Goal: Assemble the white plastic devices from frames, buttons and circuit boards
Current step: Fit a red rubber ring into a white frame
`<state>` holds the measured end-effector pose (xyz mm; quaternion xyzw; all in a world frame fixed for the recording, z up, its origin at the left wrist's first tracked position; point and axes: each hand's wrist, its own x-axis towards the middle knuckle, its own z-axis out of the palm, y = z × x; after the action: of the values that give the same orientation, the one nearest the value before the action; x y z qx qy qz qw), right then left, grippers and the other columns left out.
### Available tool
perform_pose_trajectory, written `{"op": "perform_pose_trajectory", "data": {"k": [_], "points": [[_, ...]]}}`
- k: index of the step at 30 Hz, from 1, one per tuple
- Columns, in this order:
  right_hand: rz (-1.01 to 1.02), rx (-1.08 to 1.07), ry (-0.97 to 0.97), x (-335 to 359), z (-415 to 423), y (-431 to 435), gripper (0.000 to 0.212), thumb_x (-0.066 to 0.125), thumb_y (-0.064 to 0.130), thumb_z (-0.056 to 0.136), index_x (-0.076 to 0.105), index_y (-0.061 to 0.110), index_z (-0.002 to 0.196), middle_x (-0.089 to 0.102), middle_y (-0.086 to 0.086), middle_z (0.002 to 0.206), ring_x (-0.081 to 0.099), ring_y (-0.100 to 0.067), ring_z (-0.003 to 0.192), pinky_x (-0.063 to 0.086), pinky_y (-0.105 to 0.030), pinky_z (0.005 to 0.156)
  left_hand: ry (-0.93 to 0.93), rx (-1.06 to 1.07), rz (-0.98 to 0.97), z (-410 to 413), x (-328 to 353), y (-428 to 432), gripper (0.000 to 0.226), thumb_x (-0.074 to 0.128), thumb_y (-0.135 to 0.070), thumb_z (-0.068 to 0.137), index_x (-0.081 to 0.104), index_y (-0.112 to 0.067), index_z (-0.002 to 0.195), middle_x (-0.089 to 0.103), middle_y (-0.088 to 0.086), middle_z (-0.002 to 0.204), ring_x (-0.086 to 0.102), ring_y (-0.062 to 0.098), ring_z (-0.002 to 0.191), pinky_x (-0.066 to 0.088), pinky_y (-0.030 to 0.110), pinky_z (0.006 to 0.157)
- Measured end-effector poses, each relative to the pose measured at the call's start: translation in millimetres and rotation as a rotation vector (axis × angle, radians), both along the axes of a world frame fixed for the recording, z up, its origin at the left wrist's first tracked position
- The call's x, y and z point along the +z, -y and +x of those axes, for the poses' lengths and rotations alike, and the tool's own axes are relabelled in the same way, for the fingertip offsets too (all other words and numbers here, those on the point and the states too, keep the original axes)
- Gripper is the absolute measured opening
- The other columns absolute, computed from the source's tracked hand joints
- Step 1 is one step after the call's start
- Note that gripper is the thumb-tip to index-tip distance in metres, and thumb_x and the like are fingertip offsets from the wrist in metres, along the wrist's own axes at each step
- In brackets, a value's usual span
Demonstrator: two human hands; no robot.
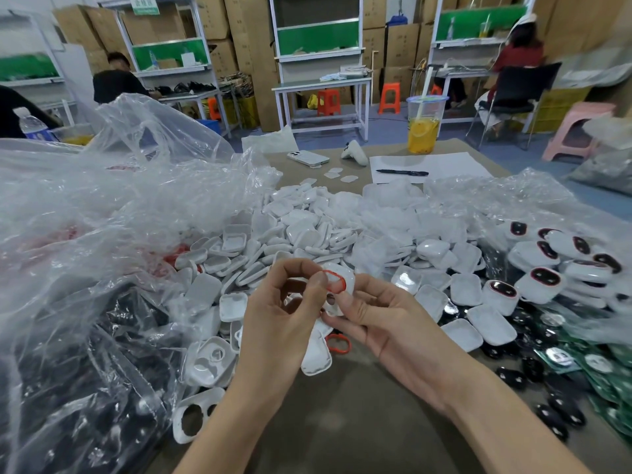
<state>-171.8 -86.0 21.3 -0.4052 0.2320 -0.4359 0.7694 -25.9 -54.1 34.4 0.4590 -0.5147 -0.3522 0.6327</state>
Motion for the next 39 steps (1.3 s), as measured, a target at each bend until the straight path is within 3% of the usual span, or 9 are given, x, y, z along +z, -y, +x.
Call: {"op": "perform_pose_trajectory", "data": {"k": [6,11,13,16,25,29,33,35,39], "points": [[-0.005,0.025,-0.07,-0.6,0.9,-2.1,0.021,0.076,0.016,0.084,0.067,0.009,0.102,0.066,-0.013,0.106,0.067,-0.032,0.108,0.037,-0.035,0.073,0.002,-0.026,-0.002,-1.6,2.5,0.2,0.016,0.062,-0.007,0.096,0.065,-0.019,0.086,0.072,-0.004,0.077,0.068,0.009,0.06,0.055,0.022,0.047],[-0.032,-0.035,-0.064,-5.8,0.4,2.2,0.017,0.074,0.012,0.084,0.072,0.006,0.1,0.073,-0.011,0.103,0.07,-0.028,0.106,0.044,-0.045,0.106,0.017,-0.026,0.031,-2.1,-0.9,-0.2,0.014,0.07,-0.02,0.094,0.066,-0.028,0.084,0.07,0.004,0.082,0.067,0.006,0.063,0.057,0.029,0.047],[-0.021,-0.091,-0.077,-6.3,0.8,4.8,0.021,0.073,0.015,0.081,0.075,0.009,0.101,0.071,-0.02,0.114,0.069,-0.033,0.107,0.053,-0.04,0.101,-0.028,-0.074,0.057,-1.9,-1.7,0.0,0.007,0.072,-0.027,0.09,0.066,-0.024,0.089,0.071,0.005,0.088,0.069,0.009,0.067,0.06,0.036,0.05],[-0.052,-0.153,-0.151,-6.9,0.5,6.7,0.026,0.074,0.025,0.078,0.077,0.017,0.103,0.073,-0.012,0.108,0.072,-0.028,0.094,0.059,-0.042,0.082,-0.018,-0.095,0.044,-0.1,-1.9,1.7,0.012,0.072,-0.031,0.088,0.067,-0.021,0.089,0.071,0.002,0.087,0.066,0.007,0.062,0.055,0.021,0.05],[-0.239,-0.189,-0.298,-5.1,-0.4,4.8,0.021,0.061,0.021,0.099,0.076,0.028,0.112,0.072,-0.015,0.112,0.072,-0.025,0.101,0.058,-0.04,0.087,-0.188,-0.208,0.131,4.0,0.1,5.2,0.029,0.076,-0.032,0.076,0.069,-0.022,0.103,0.066,0.005,0.087,0.051,0.011,0.054,0.053,0.021,0.049],[-0.331,-0.224,-0.45,-3.6,-3.5,3.8,0.023,0.054,0.026,0.103,0.076,0.025,0.105,0.076,-0.001,0.091,0.072,-0.031,0.096,0.059,-0.041,0.088,-0.09,-0.143,0.113,1.2,-4.0,5.8,0.019,0.075,-0.021,0.084,0.072,-0.034,0.098,0.066,-0.005,0.087,0.061,0.005,0.061,0.054,0.019,0.052],[-0.457,-0.302,-0.634,-5.3,-4.2,3.2,0.027,0.048,0.032,0.103,0.074,0.028,0.108,0.074,-0.003,0.091,0.071,-0.023,0.092,0.055,-0.052,0.092,0.028,-0.119,0.114,-5.2,-10.3,5.5,0.029,0.071,-0.012,0.09,0.073,-0.04,0.095,0.063,-0.015,0.078,0.065,0.006,0.067,0.062,0.036,0.058],[-0.51,-0.312,-0.704,-6.4,-4.2,3.1,0.026,0.046,0.031,0.104,0.071,0.025,0.109,0.072,-0.007,0.091,0.07,-0.022,0.091,0.054,-0.053,0.091,0.119,-0.104,0.095,-6.4,-11.8,4.0,0.034,0.069,-0.012,0.092,0.071,-0.045,0.1,0.064,-0.017,0.081,0.065,0.004,0.067,0.062,0.032,0.06],[-0.585,-0.345,-0.802,-5.5,-7.0,3.8,0.026,0.047,0.025,0.101,0.068,0.012,0.092,0.062,-0.01,0.072,0.053,-0.018,0.064,0.047,-0.036,0.063,0.276,-0.115,0.021,-7.1,-11.9,2.6,0.042,0.066,-0.014,0.094,0.068,-0.053,0.109,0.059,-0.019,0.09,0.063,0.002,0.075,0.055,0.015,0.06]]}}
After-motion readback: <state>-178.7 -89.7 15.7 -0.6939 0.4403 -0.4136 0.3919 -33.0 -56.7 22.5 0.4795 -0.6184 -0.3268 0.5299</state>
